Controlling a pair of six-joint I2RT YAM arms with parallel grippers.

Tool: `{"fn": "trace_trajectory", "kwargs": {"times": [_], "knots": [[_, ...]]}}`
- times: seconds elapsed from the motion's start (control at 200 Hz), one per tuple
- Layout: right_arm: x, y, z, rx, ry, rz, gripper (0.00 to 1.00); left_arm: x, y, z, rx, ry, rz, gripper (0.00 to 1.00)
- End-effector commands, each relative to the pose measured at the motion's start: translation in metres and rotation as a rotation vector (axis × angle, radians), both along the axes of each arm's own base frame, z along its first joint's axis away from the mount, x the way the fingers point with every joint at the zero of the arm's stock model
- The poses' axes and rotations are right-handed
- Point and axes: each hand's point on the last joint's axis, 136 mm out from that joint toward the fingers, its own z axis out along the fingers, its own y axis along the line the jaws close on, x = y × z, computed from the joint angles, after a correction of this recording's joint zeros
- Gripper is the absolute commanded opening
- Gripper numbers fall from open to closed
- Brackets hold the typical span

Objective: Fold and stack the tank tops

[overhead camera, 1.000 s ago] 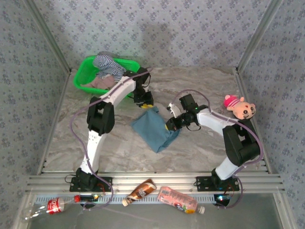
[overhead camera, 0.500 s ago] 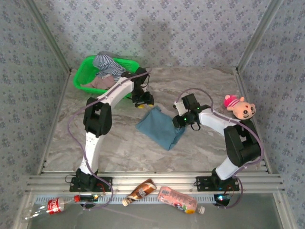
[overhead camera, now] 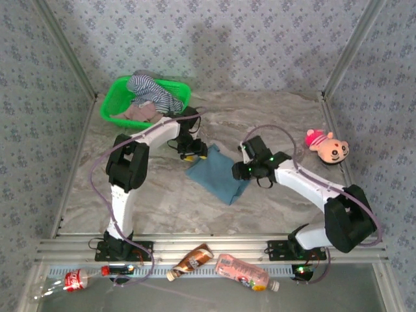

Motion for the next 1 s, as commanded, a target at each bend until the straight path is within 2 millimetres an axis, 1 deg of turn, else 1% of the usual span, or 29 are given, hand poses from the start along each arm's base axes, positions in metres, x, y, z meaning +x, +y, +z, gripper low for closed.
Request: {"fn": "trace_trajectory", "kwargs": {"times": [0.0,0.075,0.12,0.2,0.25,0.32,0.44,0.5,0.61,0.635,0.745,0.81,0.879,0.924,0.994], "knots": [[-0.008,-0.005,-0.024,0.01,0.089,-0.123,0.45,0.003,-0.01,-0.008,-0.038,-0.015,-0.039,0.56],[-0.005,-0.011,-0.033,-0.049,0.094,-0.123,0.45,0.001,-0.01,-0.012,-0.031,-0.002,-0.047,0.56],[-0.006,-0.012,-0.036,-0.052,0.101,-0.128,0.44,0.0,-0.008,-0.015,-0.026,0.002,-0.046,0.55],[0.007,-0.019,-0.038,-0.07,0.056,-0.163,0.42,-0.004,-0.007,-0.018,-0.027,0.01,-0.04,0.54],[0.006,-0.023,-0.047,-0.101,0.081,-0.149,0.41,-0.007,-0.008,-0.019,-0.031,0.018,-0.036,0.53],[0.012,-0.029,-0.054,-0.134,0.081,-0.131,0.4,-0.013,-0.011,-0.02,-0.041,0.032,-0.03,0.5],[0.032,-0.04,-0.052,-0.156,0.056,-0.128,0.39,-0.025,-0.015,-0.022,-0.042,0.054,-0.015,0.44],[0.038,-0.043,-0.052,-0.171,0.055,-0.113,0.39,-0.029,-0.017,-0.022,-0.051,0.064,0.005,0.4],[0.05,-0.049,-0.04,-0.155,0.033,-0.112,0.4,-0.039,-0.026,-0.02,-0.087,0.08,0.057,0.38],[0.052,-0.05,-0.036,-0.151,0.03,-0.115,0.4,-0.036,-0.032,-0.017,-0.112,0.061,0.066,0.38],[0.05,-0.056,-0.025,-0.141,0.037,-0.129,0.42,-0.042,-0.053,-0.011,-0.161,0.062,0.12,0.38],[0.051,-0.059,-0.013,-0.14,0.009,-0.154,0.45,-0.046,-0.062,-0.009,-0.18,0.068,0.168,0.38],[0.041,-0.06,-0.003,-0.147,0.008,-0.166,0.48,-0.047,-0.066,-0.004,-0.188,0.053,0.196,0.39],[0.033,-0.061,0.002,-0.153,0.012,-0.187,0.52,-0.047,-0.063,-0.002,-0.185,0.048,0.208,0.39],[0.019,-0.057,0.007,-0.135,0.021,-0.213,0.56,-0.048,-0.059,0.003,-0.186,0.049,0.215,0.4]]}}
